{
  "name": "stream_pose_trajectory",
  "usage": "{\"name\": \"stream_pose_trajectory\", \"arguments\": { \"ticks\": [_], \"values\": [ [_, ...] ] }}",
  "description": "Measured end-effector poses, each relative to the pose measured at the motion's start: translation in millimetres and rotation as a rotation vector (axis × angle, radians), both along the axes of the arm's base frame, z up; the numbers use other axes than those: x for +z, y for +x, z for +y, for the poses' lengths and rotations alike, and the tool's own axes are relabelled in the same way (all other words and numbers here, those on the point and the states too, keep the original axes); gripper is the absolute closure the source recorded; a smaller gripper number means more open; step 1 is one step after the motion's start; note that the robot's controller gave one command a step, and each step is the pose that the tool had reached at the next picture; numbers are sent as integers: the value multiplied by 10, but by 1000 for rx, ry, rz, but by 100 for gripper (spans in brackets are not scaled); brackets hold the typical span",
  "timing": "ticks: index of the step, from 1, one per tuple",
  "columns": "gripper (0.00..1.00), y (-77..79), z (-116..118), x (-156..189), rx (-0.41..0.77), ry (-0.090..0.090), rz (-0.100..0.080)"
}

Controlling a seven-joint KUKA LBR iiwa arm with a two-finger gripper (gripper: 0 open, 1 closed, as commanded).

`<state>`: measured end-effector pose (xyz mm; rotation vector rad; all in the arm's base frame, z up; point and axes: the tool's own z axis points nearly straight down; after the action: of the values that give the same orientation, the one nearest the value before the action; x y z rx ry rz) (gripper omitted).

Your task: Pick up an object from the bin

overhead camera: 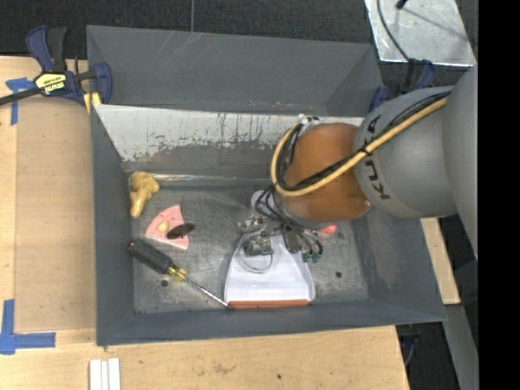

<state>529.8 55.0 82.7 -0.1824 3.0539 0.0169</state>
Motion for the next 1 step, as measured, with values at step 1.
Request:
{"name": "stream_pose_trajectory", "arguments": {
  "ticks": [1],
  "values": [
    [100, -8, 6, 409, 1, -6, 38]
  ]
}}
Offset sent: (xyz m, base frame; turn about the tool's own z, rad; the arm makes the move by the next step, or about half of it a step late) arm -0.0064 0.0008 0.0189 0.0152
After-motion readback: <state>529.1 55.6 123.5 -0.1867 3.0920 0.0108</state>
